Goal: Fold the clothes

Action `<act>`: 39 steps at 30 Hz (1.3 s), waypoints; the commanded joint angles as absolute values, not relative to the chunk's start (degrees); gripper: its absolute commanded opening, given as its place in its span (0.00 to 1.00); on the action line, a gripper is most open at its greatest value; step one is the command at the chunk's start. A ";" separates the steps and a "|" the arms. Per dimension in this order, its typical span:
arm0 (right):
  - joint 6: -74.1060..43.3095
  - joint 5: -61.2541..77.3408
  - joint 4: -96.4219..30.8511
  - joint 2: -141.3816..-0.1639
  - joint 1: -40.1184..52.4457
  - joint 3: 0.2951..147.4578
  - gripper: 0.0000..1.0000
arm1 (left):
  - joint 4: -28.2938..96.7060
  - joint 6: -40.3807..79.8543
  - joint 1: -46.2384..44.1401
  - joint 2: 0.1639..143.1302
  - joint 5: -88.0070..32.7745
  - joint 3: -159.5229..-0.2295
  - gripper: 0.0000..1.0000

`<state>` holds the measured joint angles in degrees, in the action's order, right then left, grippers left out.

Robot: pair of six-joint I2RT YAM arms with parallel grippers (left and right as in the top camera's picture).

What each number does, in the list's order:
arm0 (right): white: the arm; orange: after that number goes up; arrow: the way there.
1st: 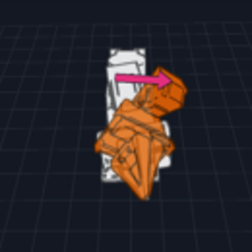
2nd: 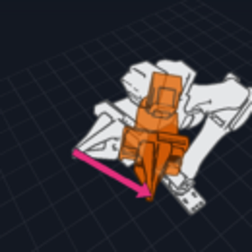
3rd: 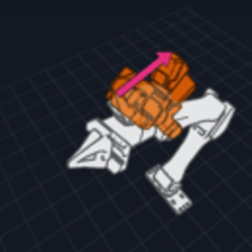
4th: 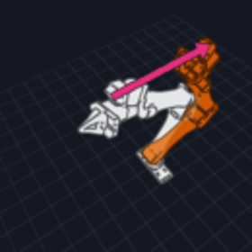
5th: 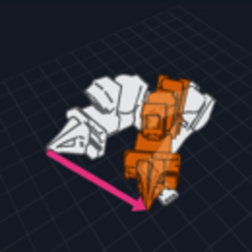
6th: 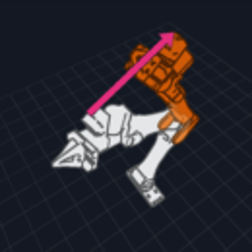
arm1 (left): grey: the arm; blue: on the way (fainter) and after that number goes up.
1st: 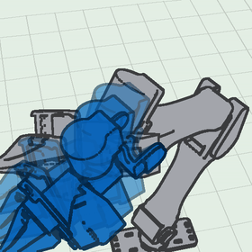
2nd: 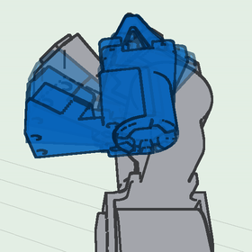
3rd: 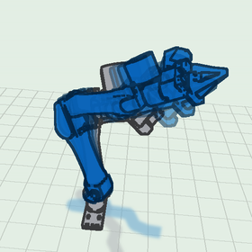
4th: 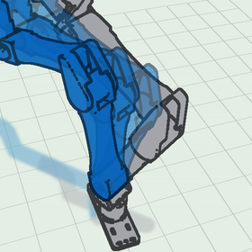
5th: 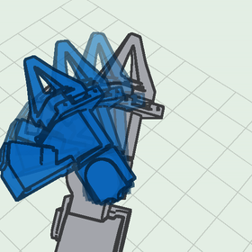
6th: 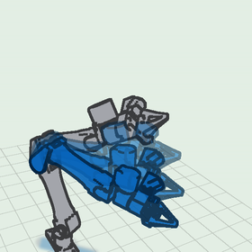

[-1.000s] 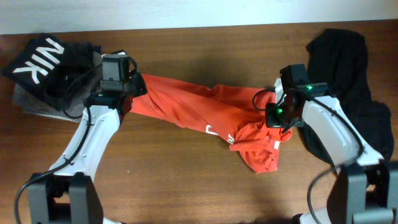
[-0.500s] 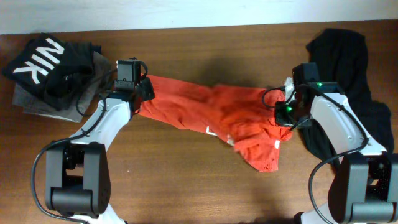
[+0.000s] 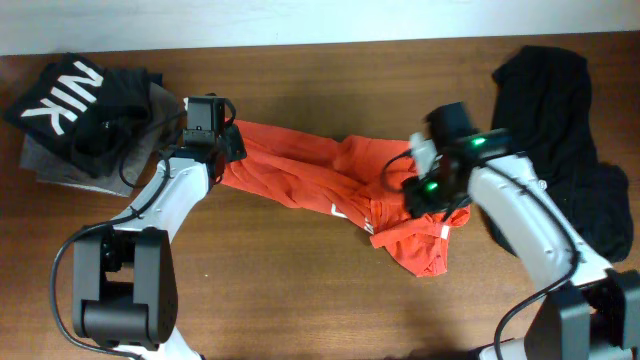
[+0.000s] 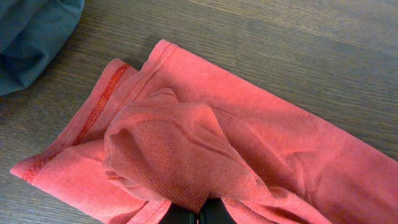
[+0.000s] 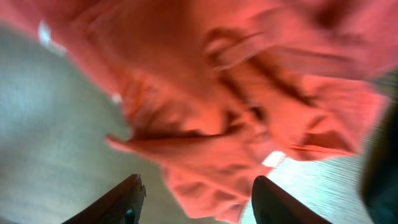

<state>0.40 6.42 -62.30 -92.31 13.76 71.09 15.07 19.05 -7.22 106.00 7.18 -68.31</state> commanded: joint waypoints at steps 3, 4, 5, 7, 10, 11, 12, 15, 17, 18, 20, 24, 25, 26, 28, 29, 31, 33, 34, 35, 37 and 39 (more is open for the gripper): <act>-4.21 0.56 -60.01 -92.47 19.22 65.71 0.60 | 15.97 18.26 -7.14 106.52 8.40 -69.73 0.01; -4.38 0.60 -59.31 -92.47 19.46 65.12 0.60 | 16.12 18.28 -7.14 106.52 8.40 -69.73 0.01; -4.36 0.60 -58.57 -92.47 19.55 64.47 0.60 | 16.29 18.28 -7.14 106.52 8.40 -69.73 0.01; -3.73 0.84 -57.12 -92.47 19.55 63.18 0.60 | 16.34 18.28 -7.14 106.52 8.40 -69.73 0.01; -1.91 1.30 -54.65 -92.49 19.55 61.49 0.61 | 16.38 18.28 -7.14 106.52 8.40 -69.73 0.01; -1.15 1.76 -53.84 -92.49 19.55 61.06 0.62 | 16.36 18.28 -7.14 106.52 8.40 -69.73 0.01; -0.16 2.42 -52.80 -92.49 19.55 60.55 0.63 | 16.36 18.28 -7.14 106.52 8.40 -69.73 0.01; 2.90 3.46 -50.26 -92.49 19.55 58.72 0.66 | 16.45 18.28 -7.14 106.52 8.40 -69.73 0.01; 4.97 3.88 -49.56 -92.55 19.55 57.89 0.69 | 16.58 18.28 -7.14 106.52 8.40 -69.73 0.01; 6.00 4.14 -49.34 -92.62 19.55 57.56 0.70 | 16.62 18.28 -7.14 106.52 8.38 -69.73 0.01; 7.14 4.10 -48.75 -92.75 19.55 57.04 0.71 | 16.67 18.28 -7.14 106.52 8.40 -69.73 0.01; 7.11 4.01 -47.59 -92.75 19.55 56.49 0.68 | 16.78 18.28 -7.14 106.52 8.38 -69.73 0.01; 7.09 3.86 -47.48 -92.75 19.55 56.49 0.63 | 16.78 18.28 -7.14 106.52 8.40 -69.73 0.01; 7.07 3.81 -47.24 -92.75 19.53 56.49 0.57 | 16.75 18.28 -7.14 106.52 8.38 -69.73 0.01; 7.01 3.84 -46.57 -92.75 19.49 56.49 0.36 | 16.78 18.28 -7.14 106.52 8.40 -69.73 0.01; 7.01 3.81 -46.13 -92.75 19.49 56.49 0.29 | 16.80 18.28 -7.14 106.52 8.40 -69.73 0.01; 7.03 3.64 -45.52 -92.75 19.49 56.49 0.24 | 16.80 18.28 -7.14 106.52 8.40 -69.73 0.01; 7.03 2.13 -45.34 -92.75 19.49 56.49 0.14 | 16.84 18.28 -7.14 106.52 8.40 -69.73 0.01; 6.87 0.95 -45.36 -92.75 19.49 56.49 0.07 | 16.95 18.28 -7.14 106.52 8.40 -69.73 0.01; 6.57 0.05 -45.34 -92.75 19.49 56.49 0.04 | 16.97 18.28 -7.14 106.52 8.40 -69.73 0.01; 5.56 -1.43 -45.36 -92.73 19.49 56.71 0.04 | 17.06 18.28 -7.14 106.52 8.40 -69.73 0.01; 3.53 -2.50 -45.98 -92.71 19.46 57.95 0.04 | 17.21 18.28 -7.14 106.52 8.40 -69.73 0.01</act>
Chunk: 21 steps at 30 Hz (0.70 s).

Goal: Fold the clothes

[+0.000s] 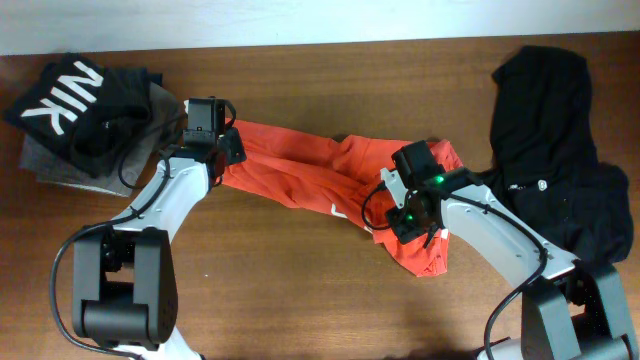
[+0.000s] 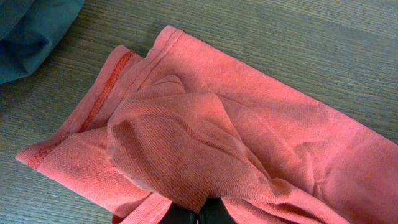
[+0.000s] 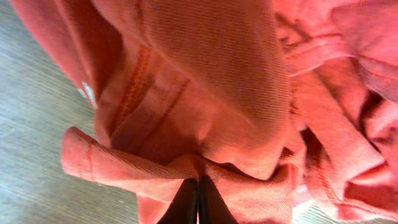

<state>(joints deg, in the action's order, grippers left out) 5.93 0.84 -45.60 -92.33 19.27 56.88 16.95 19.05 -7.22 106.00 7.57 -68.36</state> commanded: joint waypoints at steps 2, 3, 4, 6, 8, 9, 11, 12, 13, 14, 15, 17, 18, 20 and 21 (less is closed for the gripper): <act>1.83 -2.66 -47.79 -92.40 19.09 60.80 0.04 | 17.37 18.28 -7.14 106.52 8.40 -69.73 0.01; 1.04 -2.81 -48.75 -92.16 18.81 62.35 0.04 | 17.43 18.28 -7.14 106.52 8.40 -69.73 0.01; 0.45 -2.98 -49.91 -91.83 18.31 64.47 0.04 | 17.50 18.28 -7.14 106.52 8.40 -69.73 0.01; -0.80 -3.70 -51.64 -91.46 16.97 68.55 0.04 | 17.65 18.28 -7.14 106.52 8.43 -69.73 0.01; -1.04 -3.70 -52.14 -91.44 15.20 71.35 0.04 | 17.69 18.26 -7.14 106.52 8.43 -69.73 0.01; -1.54 -3.73 -52.14 -91.44 14.22 72.12 0.04 | 17.67 18.26 -7.14 106.52 8.43 -69.73 0.01; -2.04 -3.70 -52.23 -91.44 11.86 72.42 0.04 | 17.65 18.26 -7.14 106.52 8.43 -69.73 0.01; -2.04 -3.70 -52.58 -91.57 10.37 72.31 0.04 | 17.65 18.26 -7.14 106.52 8.43 -69.73 0.01; -2.04 -3.68 -52.97 -91.83 9.02 72.20 0.04 | 17.63 18.26 -7.14 106.52 8.43 -69.73 0.01; -2.02 -3.64 -53.39 -92.18 7.60 72.16 0.04 | 17.63 18.26 -7.14 106.52 8.43 -69.73 0.01; -2.00 -3.49 -53.60 -92.51 6.37 72.10 0.04 | 17.58 18.26 -7.14 106.52 8.43 -69.73 0.01; -1.96 -2.31 -53.67 -93.21 3.95 71.72 0.04 | 17.41 18.26 -7.14 106.52 8.45 -69.73 0.01; -1.89 -1.52 -53.58 -93.58 3.11 71.44 0.04 | 17.37 18.28 -7.14 106.52 8.45 -69.73 0.01; -1.78 -0.89 -53.60 -94.28 2.20 71.07 0.04 | 17.17 18.28 -7.14 106.52 8.43 -69.73 0.01; -1.80 -0.89 -53.52 -94.76 1.89 70.74 0.04 | 17.17 18.28 -7.14 106.52 8.43 -69.73 0.01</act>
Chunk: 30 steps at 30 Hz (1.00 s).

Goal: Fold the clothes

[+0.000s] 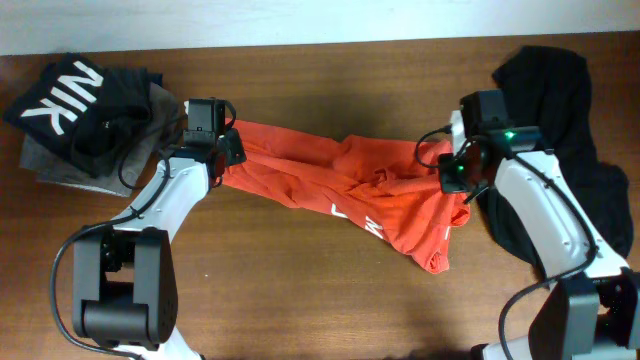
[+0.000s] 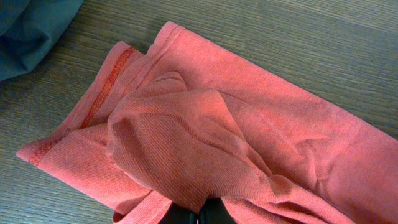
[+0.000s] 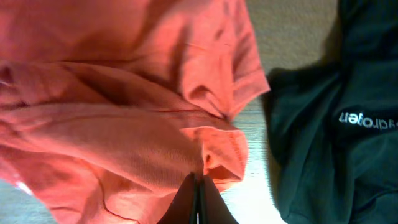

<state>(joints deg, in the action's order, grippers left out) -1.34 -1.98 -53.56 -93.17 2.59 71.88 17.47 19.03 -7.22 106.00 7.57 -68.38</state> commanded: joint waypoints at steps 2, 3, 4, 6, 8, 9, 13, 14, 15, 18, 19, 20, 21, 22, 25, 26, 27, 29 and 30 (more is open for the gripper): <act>-2.02 -0.82 -53.36 -96.16 1.41 70.00 0.04 | 17.17 18.28 -7.14 106.52 8.43 -69.73 0.01; -2.04 -0.67 -53.30 -96.88 1.34 69.56 0.04 | 17.19 18.28 -7.14 106.52 8.45 -69.73 0.01; -2.26 -0.64 -53.30 -97.49 1.37 69.08 0.04 | 17.19 18.28 -7.14 106.52 8.45 -69.73 0.01; -3.25 -0.73 -53.10 -98.52 1.37 68.18 0.04 | 17.21 18.28 -7.14 106.52 8.47 -69.73 0.01; -4.36 -0.93 -52.71 -99.42 0.93 67.66 0.04 | 17.21 18.26 -7.11 106.52 8.95 -69.73 0.01; -4.91 -0.91 -52.60 -99.81 0.32 67.66 0.04 | 17.21 18.17 -7.09 106.52 9.06 -69.73 0.01; -4.80 -0.62 -50.92 -100.03 -2.13 67.85 0.04 | 17.21 17.41 -7.09 106.52 9.02 -69.73 0.01; -4.75 -0.45 -50.54 -100.03 -2.55 68.20 0.04 | 17.21 16.62 -7.09 106.52 8.99 -69.73 0.01; -4.75 -0.43 -50.52 -100.03 -2.79 68.73 0.04 | 17.21 16.25 -7.09 106.52 8.99 -69.73 0.01; -3.73 0.80 -51.24 -99.96 -2.98 72.29 0.04 | 17.37 16.14 -7.09 106.52 8.82 -69.73 0.01; -3.27 1.54 -51.57 -99.96 -2.98 73.80 0.04 | 17.39 16.14 -7.09 106.52 8.84 -69.73 0.01; -3.27 1.91 -51.81 -99.96 -2.98 75.24 0.04 | 17.41 16.14 -7.09 106.52 8.84 -69.73 0.01; -3.27 2.04 -51.86 -99.96 -2.98 76.75 0.04 | 17.43 16.14 -7.09 106.52 8.84 -69.73 0.01; -3.25 2.15 -51.86 -99.96 -2.98 78.02 0.04 | 17.45 16.14 -7.09 106.52 8.84 -69.73 0.01; -3.25 2.13 -51.07 -99.96 -2.98 79.75 0.04 | 17.65 16.14 -7.09 106.52 8.84 -69.73 0.01; -3.25 2.13 -50.52 -99.96 -2.98 79.77 0.04 | 17.67 16.14 -7.09 106.52 8.84 -69.73 0.01; -3.22 2.09 -50.22 -100.09 -3.05 79.75 0.03 | 17.67 16.14 -7.09 106.52 8.84 -69.73 0.01; -2.76 1.89 -49.87 -100.82 -3.09 79.75 0.04 | 17.87 16.14 -7.09 106.52 8.84 -69.73 0.01; -2.39 1.89 -49.82 -101.41 -3.09 79.72 0.04 | 18.00 16.14 -7.09 106.52 8.84 -69.73 0.01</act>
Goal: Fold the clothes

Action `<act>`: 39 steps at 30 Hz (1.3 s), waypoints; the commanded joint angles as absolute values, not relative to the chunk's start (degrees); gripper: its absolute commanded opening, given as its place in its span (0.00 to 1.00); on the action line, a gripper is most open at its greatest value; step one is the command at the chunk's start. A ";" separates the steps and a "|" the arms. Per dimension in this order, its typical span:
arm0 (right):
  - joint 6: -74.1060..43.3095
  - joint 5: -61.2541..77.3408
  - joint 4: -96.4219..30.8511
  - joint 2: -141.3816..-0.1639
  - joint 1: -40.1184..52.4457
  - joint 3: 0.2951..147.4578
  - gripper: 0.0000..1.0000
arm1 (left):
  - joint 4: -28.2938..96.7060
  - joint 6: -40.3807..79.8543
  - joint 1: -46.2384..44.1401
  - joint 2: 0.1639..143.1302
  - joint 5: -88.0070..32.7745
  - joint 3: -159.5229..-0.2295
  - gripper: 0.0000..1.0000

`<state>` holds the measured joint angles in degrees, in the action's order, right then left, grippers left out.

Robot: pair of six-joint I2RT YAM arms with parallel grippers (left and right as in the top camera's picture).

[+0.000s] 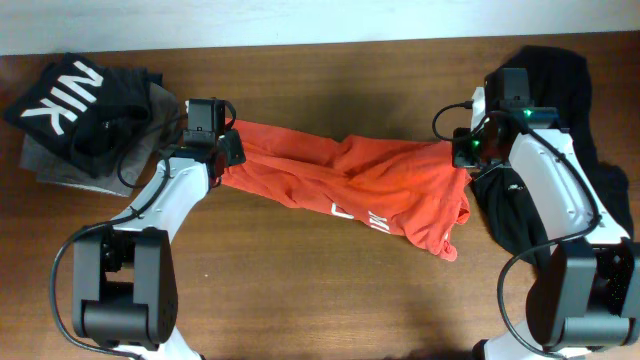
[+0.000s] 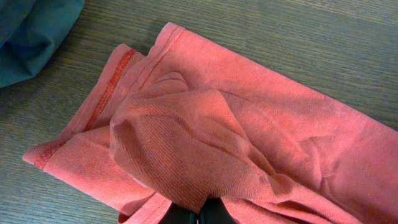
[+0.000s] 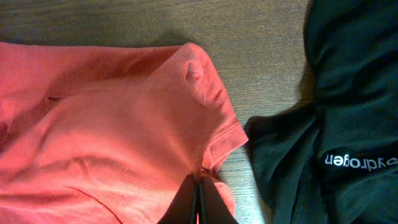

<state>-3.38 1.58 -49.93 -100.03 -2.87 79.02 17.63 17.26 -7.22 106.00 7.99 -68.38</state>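
Observation:
An orange-red shirt lies stretched across the middle of the brown table, crumpled in its right half. My left gripper is shut on a bunched fold at the shirt's left end, its fingers nearly hidden under the cloth. My right gripper is shut on the shirt's right edge by a sleeve hem, right next to the black garment.
A black garment with small white lettering sprawls at the right side under my right arm. At the back left lies a pile of a black garment with large white letters over grey cloth.
My right gripper, still shut on the shirt, has moved further right and back, to the black garment's edge. The shirt's right half is pulled out flatter. The left gripper has not moved.
My right gripper was open above the crumpled right half of the shirt. Then it was shut on a fold low in that heap. After that it held the cloth further right, and now the shirt is stretched between both grippers. The left stayed shut throughout.

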 commanded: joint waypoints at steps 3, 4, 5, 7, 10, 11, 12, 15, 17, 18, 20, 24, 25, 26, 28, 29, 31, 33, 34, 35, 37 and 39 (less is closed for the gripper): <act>-2.35 1.89 -49.69 -103.74 -3.09 79.72 0.04 | 18.48 16.14 -7.09 106.52 8.86 -69.73 0.01; -2.37 1.89 -49.67 -104.60 -3.09 79.72 0.04 | 18.52 16.12 -7.09 106.52 8.88 -69.73 0.01; -2.37 1.89 -49.54 -105.47 -3.09 79.72 0.04 | 18.59 15.68 -7.09 106.52 8.88 -69.73 0.01; -2.39 1.91 -49.04 -106.63 -3.09 79.72 0.04 | 18.85 12.40 -7.09 106.45 8.82 -69.80 0.02; -2.37 1.91 -49.41 -106.41 -3.09 80.12 0.20 | 22.57 7.55 -7.09 105.78 8.84 -71.68 0.16; -2.28 1.91 -50.04 -106.32 -3.09 80.68 0.36 | 24.80 6.22 -7.09 105.36 8.84 -72.90 0.20; -2.15 1.93 -51.33 -106.21 -3.09 81.78 0.49 | 27.09 4.99 -7.09 104.95 8.84 -74.32 0.25; -1.15 2.90 -58.50 -106.21 -3.09 88.01 0.67 | 37.30 1.13 -7.09 103.57 8.64 -81.25 0.34; -0.16 3.95 -63.00 -106.21 -3.09 91.70 0.70 | 41.15 -1.61 -7.07 103.42 7.16 -84.47 0.41; 0.16 4.43 -65.08 -106.21 -3.07 93.34 0.71 | 42.17 -3.38 -6.87 103.42 5.76 -85.69 0.43; 1.13 6.07 -67.92 -106.21 -3.03 95.48 0.73 | 41.95 -6.28 -6.11 103.42 2.35 -86.43 0.50; 1.39 9.52 -70.28 -106.24 -3.03 95.83 0.75 | 40.56 -10.81 -2.74 104.42 -6.24 -86.43 0.67; 2.24 10.50 -71.20 -106.24 -2.98 95.57 0.77 | 40.36 -12.51 -0.43 105.49 -10.96 -86.43 0.72; 2.68 10.94 -71.75 -106.24 -2.96 95.53 0.78 | 40.34 -13.32 0.84 106.21 -13.21 -86.43 0.75; 2.81 11.03 -72.27 -106.24 -2.98 95.53 0.79 | 40.36 -14.79 3.73 107.70 -18.00 -86.43 0.78; 2.79 11.03 -72.34 -106.24 -2.96 95.53 0.79 | 40.36 -15.55 4.99 108.38 -20.25 -86.43 0.79; 2.79 11.05 -72.40 -106.24 -2.96 95.53 0.80 | 40.36 -16.71 7.29 109.95 -24.03 -86.43 0.80; 2.79 11.27 -72.47 -106.24 -2.98 95.53 0.80 | 40.36 -17.80 9.04 111.53 -26.48 -86.43 0.82; 2.79 11.46 -72.47 -106.24 -2.96 95.53 0.80 | 40.36 -17.98 9.63 112.22 -27.05 -86.43 0.82; 2.79 11.46 -72.44 -106.24 -2.94 95.53 0.80 | 40.42 -18.41 10.20 113.01 -27.55 -86.43 0.83; 2.79 11.44 -72.31 -106.24 -2.76 95.53 0.80 | 40.75 -19.31 10.92 114.74 -28.32 -86.43 0.83; 2.81 11.44 -72.18 -106.24 -2.48 95.53 0.80 | 40.75 -19.44 11.05 116.20 -28.32 -86.43 0.83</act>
<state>2.17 10.48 -72.20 -106.89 -2.92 95.31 40.62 -16.60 10.79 113.58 -23.59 -85.84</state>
